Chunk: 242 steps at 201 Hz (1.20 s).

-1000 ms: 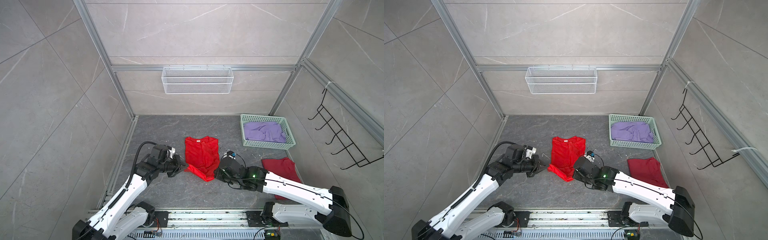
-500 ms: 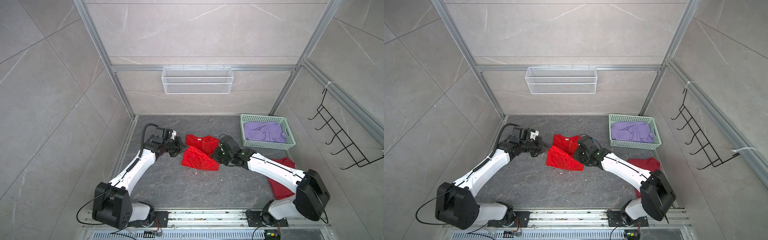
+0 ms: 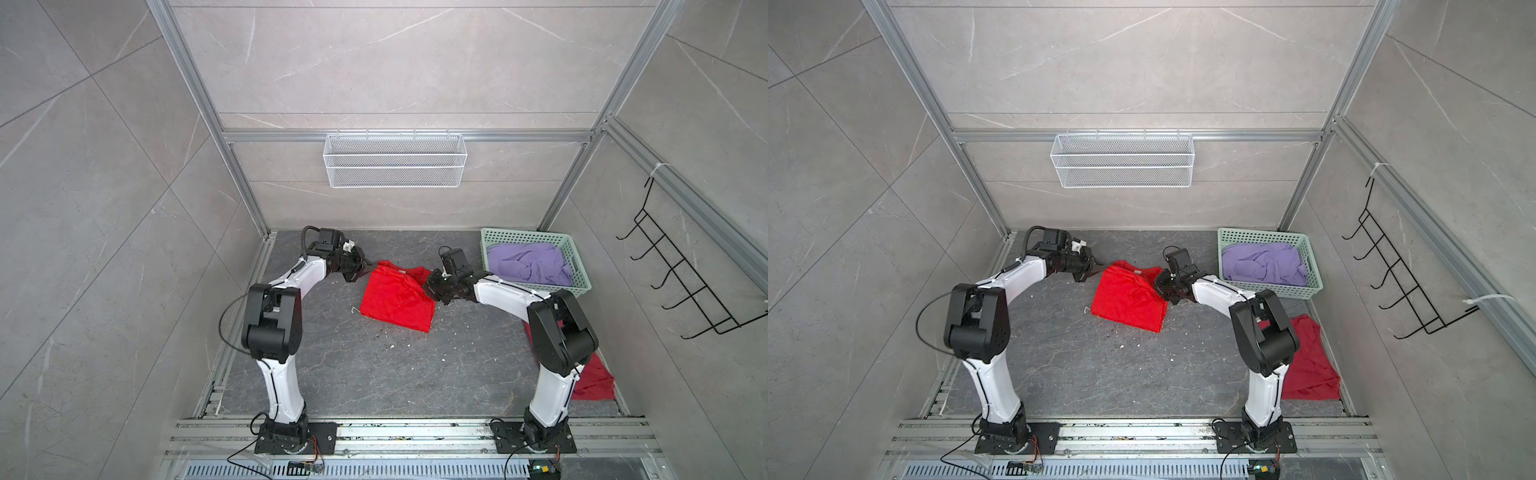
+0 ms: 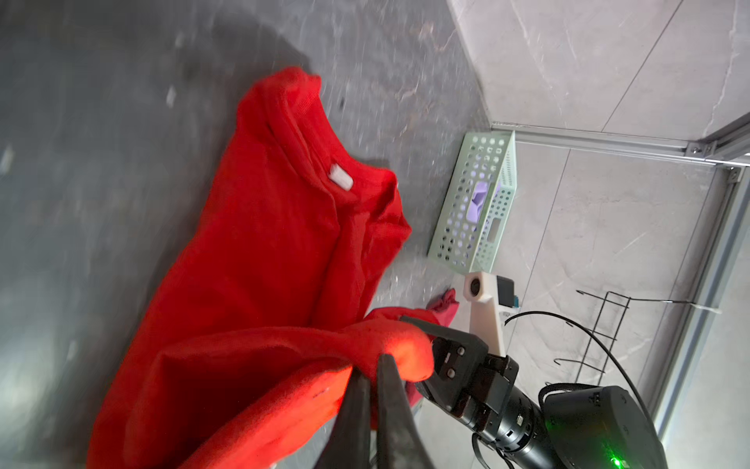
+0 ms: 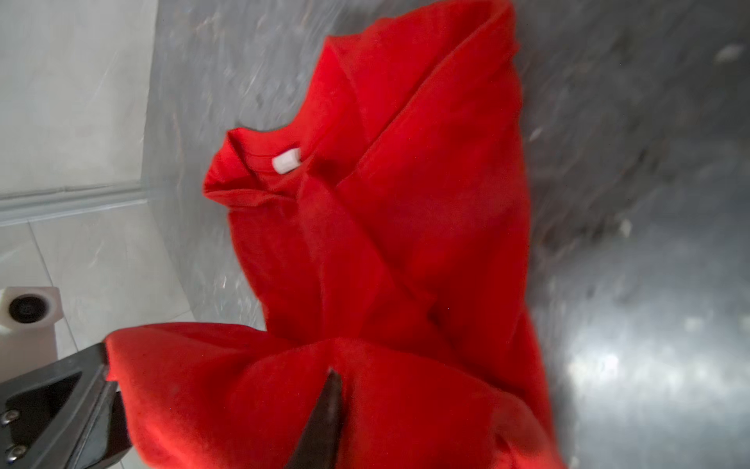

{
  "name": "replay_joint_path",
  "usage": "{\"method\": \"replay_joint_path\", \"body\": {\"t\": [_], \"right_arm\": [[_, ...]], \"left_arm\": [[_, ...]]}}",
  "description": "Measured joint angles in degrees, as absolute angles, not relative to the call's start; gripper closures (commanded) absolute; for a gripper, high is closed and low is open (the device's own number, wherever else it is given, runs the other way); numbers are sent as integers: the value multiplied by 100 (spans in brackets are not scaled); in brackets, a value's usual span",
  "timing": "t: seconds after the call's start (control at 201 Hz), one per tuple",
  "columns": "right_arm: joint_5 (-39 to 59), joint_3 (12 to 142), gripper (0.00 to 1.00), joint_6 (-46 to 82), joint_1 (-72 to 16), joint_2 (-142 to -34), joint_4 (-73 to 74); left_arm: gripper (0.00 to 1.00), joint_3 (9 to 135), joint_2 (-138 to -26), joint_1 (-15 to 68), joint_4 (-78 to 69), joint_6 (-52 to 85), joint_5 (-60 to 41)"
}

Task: Fold and stack the t-shirts

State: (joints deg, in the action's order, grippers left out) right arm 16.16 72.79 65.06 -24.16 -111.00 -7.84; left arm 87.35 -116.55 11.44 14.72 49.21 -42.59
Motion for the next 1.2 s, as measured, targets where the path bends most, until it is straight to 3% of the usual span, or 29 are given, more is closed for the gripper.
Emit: {"method": "replay_joint_path", "body": {"t": [0.179,0.418,0.727,0.961,1.205], "right_arm": [[1632,7334,42,6479,-2104,-11424,-204],[1490,7247,41,6112,-2001,-11153,237],[1194,7225,42,5673,-2633,-10694,-47],[1214,7795,42,5596,-3124,-11395,-196],[923,8735,43,5216,-2956,-12280,-760]], "left_arm": [[62,9113,-12348,1079,1055,5098,-4414],[58,9113,-12451,823,425,5413,-4541],[54,8193,-11113,1173,1114,4565,-3966],[54,7767,-10807,1890,1190,4331,-3887],[54,7730,-11260,1896,1173,4320,-3750]]}}
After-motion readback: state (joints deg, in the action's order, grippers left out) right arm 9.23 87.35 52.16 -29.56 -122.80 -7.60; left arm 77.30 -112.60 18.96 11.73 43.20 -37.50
